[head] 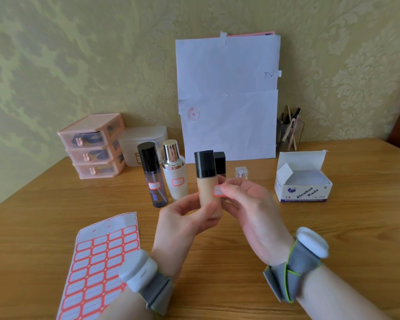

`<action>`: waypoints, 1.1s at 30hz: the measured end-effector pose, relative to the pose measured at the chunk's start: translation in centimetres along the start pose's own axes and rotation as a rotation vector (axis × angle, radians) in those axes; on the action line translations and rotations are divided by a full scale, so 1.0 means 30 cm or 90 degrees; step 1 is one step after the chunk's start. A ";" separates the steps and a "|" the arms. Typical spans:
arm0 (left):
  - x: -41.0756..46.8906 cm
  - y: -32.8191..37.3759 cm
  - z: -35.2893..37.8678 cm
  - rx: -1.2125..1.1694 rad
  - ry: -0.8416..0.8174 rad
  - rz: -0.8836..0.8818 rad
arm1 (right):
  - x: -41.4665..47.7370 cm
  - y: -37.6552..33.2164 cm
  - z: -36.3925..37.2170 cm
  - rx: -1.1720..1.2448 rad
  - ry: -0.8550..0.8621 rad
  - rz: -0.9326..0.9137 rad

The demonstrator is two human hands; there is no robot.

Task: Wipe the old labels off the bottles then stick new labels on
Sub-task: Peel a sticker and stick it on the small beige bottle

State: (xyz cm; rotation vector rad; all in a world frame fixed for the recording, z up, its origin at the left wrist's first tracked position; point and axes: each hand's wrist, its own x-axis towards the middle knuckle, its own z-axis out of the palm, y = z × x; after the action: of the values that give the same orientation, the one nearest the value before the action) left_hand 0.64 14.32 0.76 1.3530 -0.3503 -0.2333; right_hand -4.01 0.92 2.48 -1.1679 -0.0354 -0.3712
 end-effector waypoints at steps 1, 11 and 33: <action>0.001 -0.001 0.001 -0.001 0.009 -0.001 | -0.001 0.004 0.001 -0.025 0.004 0.000; 0.001 -0.005 0.014 0.038 0.044 0.008 | -0.008 0.028 0.007 -0.161 0.066 -0.032; -0.015 -0.001 0.020 0.059 0.028 0.037 | -0.005 0.039 0.001 -0.201 0.105 -0.076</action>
State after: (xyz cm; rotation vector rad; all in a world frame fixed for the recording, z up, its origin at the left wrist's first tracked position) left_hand -0.01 13.92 0.79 1.4342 -0.3672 -0.1398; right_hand -3.79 1.39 1.43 -1.4463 0.1006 -0.5937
